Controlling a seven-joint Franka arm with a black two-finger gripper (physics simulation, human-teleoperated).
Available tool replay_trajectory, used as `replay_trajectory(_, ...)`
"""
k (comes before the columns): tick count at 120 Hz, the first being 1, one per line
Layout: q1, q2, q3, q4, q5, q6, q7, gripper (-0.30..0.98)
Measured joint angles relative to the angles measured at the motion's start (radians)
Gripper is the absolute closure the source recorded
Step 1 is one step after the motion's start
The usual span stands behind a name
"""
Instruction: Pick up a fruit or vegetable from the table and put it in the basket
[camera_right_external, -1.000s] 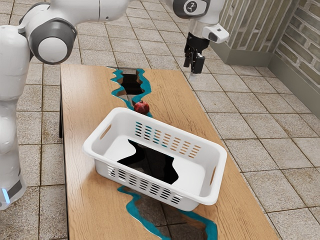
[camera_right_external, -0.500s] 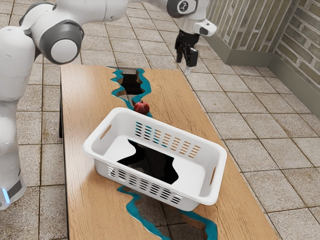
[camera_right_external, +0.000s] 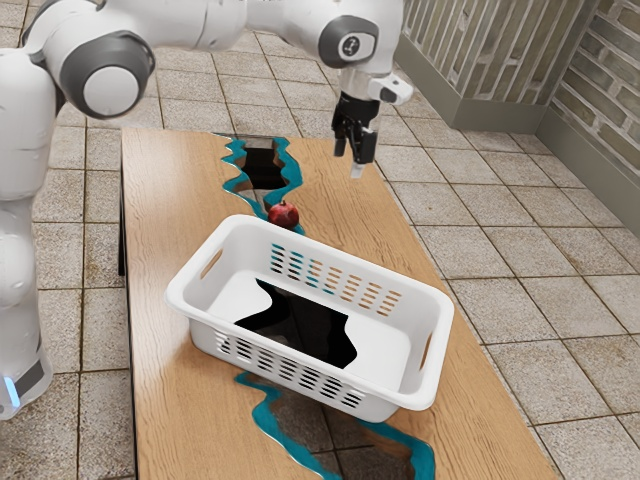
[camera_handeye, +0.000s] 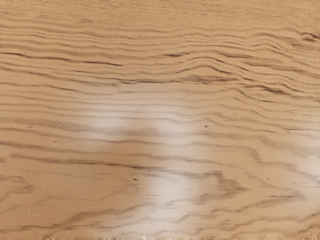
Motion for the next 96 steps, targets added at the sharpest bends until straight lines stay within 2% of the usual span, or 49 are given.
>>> replay_trajectory(45, 0.038, -0.153, -0.015, -0.237, -0.014, 0.057, 0.009, 0.00)
replay_trajectory(66, 0.061, -0.275, -0.025, -0.371, -0.006, 0.073, 0.012, 0.00)
replay_trajectory(82, 0.029, -0.329, -0.035, -0.470, -0.007, 0.106, 0.013, 0.00)
replay_trajectory(96, 0.063, -0.350, -0.031, -0.518, -0.005, 0.118, 0.013, 0.00)
